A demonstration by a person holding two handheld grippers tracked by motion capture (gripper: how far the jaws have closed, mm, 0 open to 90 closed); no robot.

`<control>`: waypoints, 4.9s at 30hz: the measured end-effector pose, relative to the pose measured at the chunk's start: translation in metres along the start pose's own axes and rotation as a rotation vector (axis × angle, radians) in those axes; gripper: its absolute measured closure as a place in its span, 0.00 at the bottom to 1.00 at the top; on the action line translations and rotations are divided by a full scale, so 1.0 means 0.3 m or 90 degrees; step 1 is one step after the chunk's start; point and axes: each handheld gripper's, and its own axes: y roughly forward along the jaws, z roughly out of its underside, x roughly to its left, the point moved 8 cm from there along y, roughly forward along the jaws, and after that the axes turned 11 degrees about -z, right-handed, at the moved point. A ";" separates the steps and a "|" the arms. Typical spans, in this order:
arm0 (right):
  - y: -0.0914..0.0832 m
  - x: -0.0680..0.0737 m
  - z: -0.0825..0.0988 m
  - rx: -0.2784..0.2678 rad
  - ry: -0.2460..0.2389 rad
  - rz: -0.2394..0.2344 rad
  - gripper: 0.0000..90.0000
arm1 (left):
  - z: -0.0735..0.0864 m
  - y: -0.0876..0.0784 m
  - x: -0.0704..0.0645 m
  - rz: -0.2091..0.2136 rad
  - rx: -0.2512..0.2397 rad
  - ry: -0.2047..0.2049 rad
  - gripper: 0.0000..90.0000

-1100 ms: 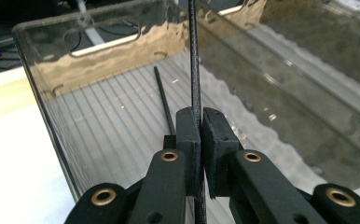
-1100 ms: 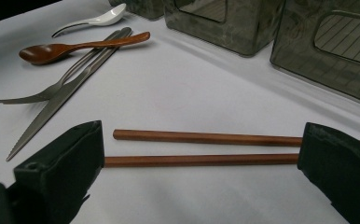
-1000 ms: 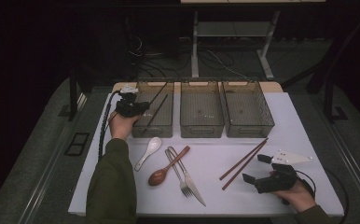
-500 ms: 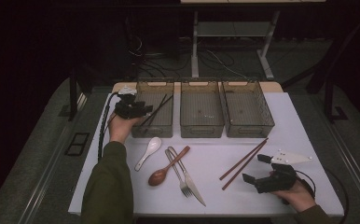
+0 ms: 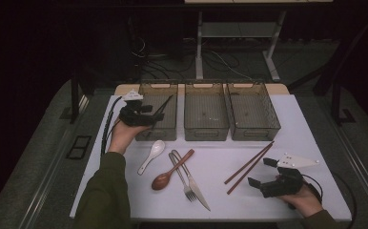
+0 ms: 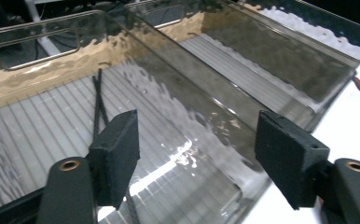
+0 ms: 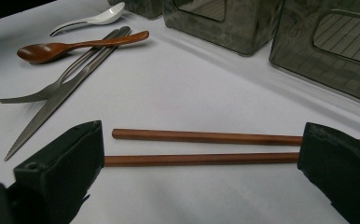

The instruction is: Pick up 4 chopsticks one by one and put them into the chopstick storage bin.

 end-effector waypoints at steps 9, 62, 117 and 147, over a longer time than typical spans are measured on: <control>0.002 -0.002 0.002 0.004 -0.003 0.001 0.01 | 0.040 -0.071 -0.087 0.020 -0.012 0.018 0.26; -0.017 -0.002 0.000 0.050 -0.008 -0.008 0.01 | 0.394 -0.233 -0.365 0.082 0.027 0.072 0.00; 0.200 0.123 0.024 0.236 -0.083 -0.123 1.00 | 0.406 -0.224 -0.381 0.098 0.044 0.079 0.00; 0.263 0.080 -0.031 0.216 -0.083 -0.106 1.00 | 0.406 -0.223 -0.383 0.099 0.043 0.081 0.00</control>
